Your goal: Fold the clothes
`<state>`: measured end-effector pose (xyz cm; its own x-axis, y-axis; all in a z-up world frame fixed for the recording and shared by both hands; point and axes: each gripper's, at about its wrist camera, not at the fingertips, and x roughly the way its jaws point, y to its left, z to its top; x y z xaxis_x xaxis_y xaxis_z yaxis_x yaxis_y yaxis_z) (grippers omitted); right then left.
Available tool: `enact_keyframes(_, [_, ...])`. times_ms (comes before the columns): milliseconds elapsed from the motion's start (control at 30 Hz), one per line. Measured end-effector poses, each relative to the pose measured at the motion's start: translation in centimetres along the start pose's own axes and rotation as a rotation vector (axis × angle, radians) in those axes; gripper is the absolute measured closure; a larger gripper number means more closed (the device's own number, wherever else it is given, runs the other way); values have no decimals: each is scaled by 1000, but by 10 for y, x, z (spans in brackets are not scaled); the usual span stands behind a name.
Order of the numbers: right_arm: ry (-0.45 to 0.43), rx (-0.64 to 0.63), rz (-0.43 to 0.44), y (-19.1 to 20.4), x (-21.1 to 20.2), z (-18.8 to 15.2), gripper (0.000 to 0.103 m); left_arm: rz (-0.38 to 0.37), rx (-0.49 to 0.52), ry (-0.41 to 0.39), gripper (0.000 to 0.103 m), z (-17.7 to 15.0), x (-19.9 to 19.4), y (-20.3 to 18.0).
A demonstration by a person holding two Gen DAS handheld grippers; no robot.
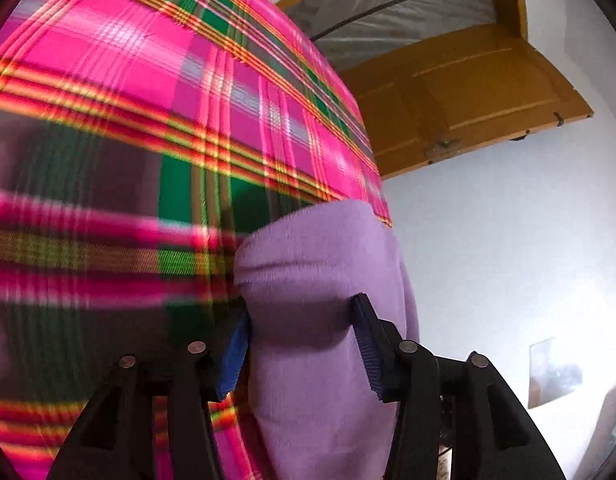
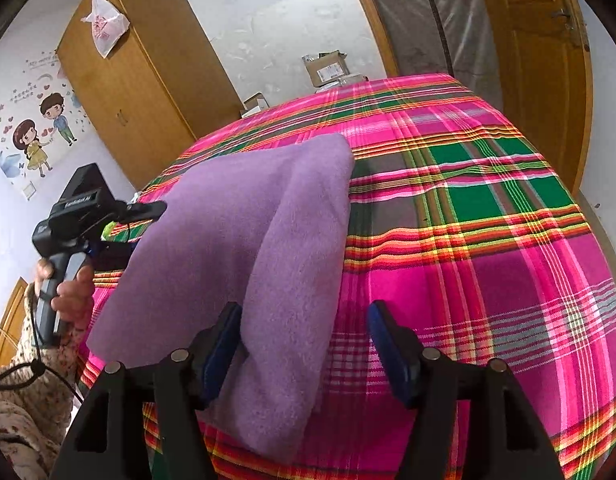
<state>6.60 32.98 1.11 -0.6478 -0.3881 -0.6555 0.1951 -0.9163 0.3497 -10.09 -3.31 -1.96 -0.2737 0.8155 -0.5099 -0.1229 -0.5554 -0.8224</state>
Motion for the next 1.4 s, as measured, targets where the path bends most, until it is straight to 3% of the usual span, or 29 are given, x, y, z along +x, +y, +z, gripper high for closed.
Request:
enact_keyframes(300, [-13,15,16,1,-1,-4,37,-44,-45,0,52,9,3,7])
enact_keyframes(533, [-16,22,21,1,-2,-4,37,-50,-69,-74,55,15,-6,11])
enact_keyframes(600, [-15,24,21,2,-1,-2,37,-34,-68,-105,60,17,-9,14])
enact_keyframes(733, [-2,26,17,4,0,0,37,-39,-53,-107,60,16,-15,11])
enact_keyframes(800, [7,67,35,0,1,4,37,-34,-33,-114,60,13,-20,8])
enact_keyframes(933, [23,251,148,-26,4,14,37,-8,31,-139,60,1,-36,-1])
enact_keyframes(1067, [44,356,219,-47,12,29,37,10,65,-90,50,-12,-38,-7])
enact_keyframes(1267, [135,308,278,-54,35,57,37,36,83,29,50,-31,-22,-13])
enact_keyframes(1400, [199,291,355,-57,53,72,37,20,56,74,39,-30,-14,-9])
